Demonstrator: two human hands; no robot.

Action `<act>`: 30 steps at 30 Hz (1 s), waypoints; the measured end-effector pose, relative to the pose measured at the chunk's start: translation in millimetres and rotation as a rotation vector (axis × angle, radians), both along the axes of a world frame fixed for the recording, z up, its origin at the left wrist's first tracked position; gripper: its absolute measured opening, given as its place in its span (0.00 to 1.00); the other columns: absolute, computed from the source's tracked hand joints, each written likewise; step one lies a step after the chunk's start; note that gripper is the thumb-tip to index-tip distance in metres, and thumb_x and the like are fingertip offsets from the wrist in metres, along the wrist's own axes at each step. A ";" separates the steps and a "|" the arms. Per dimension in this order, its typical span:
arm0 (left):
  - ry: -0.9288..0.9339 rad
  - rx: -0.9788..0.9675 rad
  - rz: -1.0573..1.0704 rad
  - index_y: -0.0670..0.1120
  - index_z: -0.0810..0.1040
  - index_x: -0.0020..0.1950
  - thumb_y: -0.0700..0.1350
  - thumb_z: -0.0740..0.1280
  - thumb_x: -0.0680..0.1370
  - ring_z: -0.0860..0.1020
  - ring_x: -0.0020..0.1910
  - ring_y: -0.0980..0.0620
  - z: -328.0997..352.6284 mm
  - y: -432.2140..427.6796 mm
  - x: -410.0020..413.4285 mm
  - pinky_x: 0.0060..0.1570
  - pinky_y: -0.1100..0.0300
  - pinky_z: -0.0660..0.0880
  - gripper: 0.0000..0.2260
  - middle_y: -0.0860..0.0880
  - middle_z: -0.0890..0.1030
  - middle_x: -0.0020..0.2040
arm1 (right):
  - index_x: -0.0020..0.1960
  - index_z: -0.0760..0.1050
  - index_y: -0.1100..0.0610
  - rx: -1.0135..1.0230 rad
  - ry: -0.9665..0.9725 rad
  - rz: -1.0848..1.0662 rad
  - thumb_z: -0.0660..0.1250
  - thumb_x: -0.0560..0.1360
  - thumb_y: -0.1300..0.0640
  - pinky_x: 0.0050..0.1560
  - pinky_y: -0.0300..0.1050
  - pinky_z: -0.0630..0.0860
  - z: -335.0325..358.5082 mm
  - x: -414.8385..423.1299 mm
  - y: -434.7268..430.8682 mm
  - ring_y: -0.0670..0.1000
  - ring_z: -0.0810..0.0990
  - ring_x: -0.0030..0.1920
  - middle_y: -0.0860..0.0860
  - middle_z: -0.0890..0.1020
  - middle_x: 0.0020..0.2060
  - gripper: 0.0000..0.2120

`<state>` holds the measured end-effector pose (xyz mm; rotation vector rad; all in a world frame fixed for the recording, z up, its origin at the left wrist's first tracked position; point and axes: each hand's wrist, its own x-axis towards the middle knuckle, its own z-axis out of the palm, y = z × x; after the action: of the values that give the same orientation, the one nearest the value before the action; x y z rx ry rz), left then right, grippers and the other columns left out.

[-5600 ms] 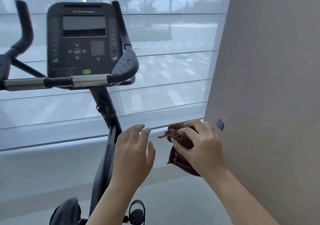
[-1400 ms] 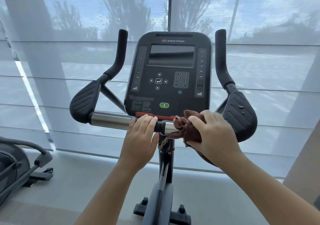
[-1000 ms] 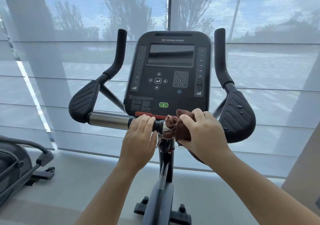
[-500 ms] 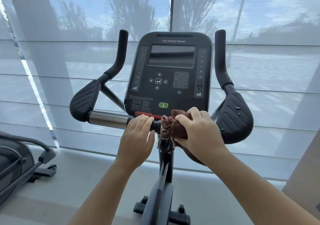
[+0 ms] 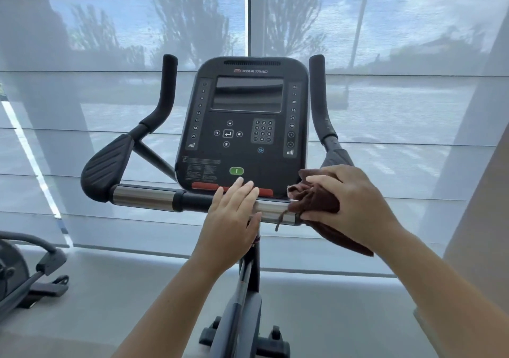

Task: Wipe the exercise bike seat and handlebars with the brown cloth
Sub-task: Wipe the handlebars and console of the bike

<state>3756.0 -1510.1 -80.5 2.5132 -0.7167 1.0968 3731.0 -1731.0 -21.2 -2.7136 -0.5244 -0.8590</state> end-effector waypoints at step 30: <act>0.011 -0.063 -0.021 0.37 0.78 0.54 0.40 0.72 0.71 0.78 0.52 0.41 -4.2 -28.7 -0.9 0.58 0.39 0.69 0.14 0.41 0.81 0.52 | 0.47 0.81 0.58 0.181 -0.120 0.046 0.76 0.66 0.56 0.57 0.43 0.67 -15.7 9.2 -3.9 0.59 0.73 0.56 0.54 0.80 0.51 0.11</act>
<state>3755.1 -1538.8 -84.6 2.4518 -0.6939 1.0809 3740.2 -1734.9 -36.9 -2.4897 -0.5048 -1.0100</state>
